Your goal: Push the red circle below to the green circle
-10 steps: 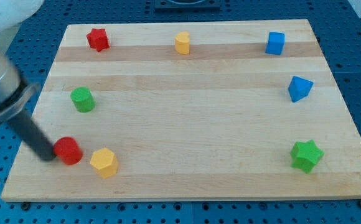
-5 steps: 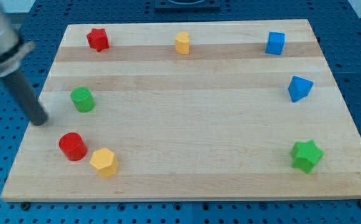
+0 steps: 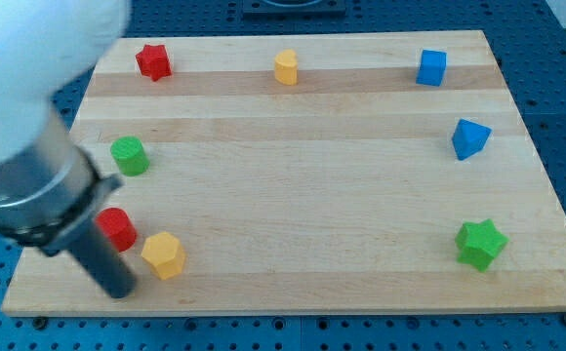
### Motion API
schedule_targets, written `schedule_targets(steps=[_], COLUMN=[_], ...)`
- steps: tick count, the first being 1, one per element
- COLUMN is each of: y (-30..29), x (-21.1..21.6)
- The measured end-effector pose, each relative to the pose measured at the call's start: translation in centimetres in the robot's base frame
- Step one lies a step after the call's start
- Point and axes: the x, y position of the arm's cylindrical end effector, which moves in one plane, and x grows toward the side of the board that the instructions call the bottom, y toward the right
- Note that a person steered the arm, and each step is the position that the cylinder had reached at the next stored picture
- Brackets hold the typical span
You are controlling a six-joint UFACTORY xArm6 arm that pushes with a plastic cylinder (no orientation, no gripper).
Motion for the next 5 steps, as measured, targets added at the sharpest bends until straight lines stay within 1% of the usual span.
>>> schedule_targets(steps=[1,2,3,4,5], y=[0.1,-0.1,-2.3,-3.0,-3.1], x=[0.0,-1.6,-1.5,-1.5,-3.6])
